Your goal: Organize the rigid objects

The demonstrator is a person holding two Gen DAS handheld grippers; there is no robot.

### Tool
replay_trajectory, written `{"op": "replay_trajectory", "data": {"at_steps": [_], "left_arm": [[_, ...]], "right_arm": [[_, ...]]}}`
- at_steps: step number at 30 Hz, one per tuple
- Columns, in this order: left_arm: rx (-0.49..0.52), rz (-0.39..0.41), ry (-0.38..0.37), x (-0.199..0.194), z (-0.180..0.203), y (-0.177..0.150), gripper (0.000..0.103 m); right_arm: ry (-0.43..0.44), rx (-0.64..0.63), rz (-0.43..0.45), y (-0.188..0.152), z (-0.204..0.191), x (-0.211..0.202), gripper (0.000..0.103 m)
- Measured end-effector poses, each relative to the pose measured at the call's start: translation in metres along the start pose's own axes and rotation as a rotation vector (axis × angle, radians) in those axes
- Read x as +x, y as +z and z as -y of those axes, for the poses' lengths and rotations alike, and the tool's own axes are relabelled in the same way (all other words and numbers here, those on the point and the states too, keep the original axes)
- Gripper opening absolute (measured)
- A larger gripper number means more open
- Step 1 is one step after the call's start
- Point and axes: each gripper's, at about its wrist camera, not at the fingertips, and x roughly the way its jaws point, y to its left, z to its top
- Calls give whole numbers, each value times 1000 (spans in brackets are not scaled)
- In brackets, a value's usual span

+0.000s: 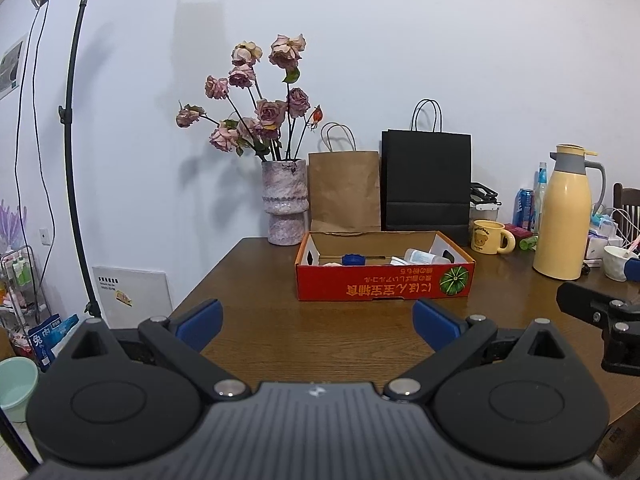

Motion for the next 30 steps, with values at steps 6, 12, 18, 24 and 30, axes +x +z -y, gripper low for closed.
{"op": "replay_trajectory", "data": {"at_steps": [6,12,18,24,30], "left_arm": [[2,-3,-5,0,1,-1,103],[3,-2,-9,0,2,0,103],[3,-1,-9,0,2,-1,103],[2,-1,-13,0,3,-1,103],[2,-3,-14,0,5,-2,103]], "right_arm": [[0,0,-2,0,1,0,103],[0,0,-2,0,0,0,103],[1,-1,-3,-1,1,0,103],[0,-1,-3,-1,0,0,103],[0,0,-4,-1,1,0,103]]}}
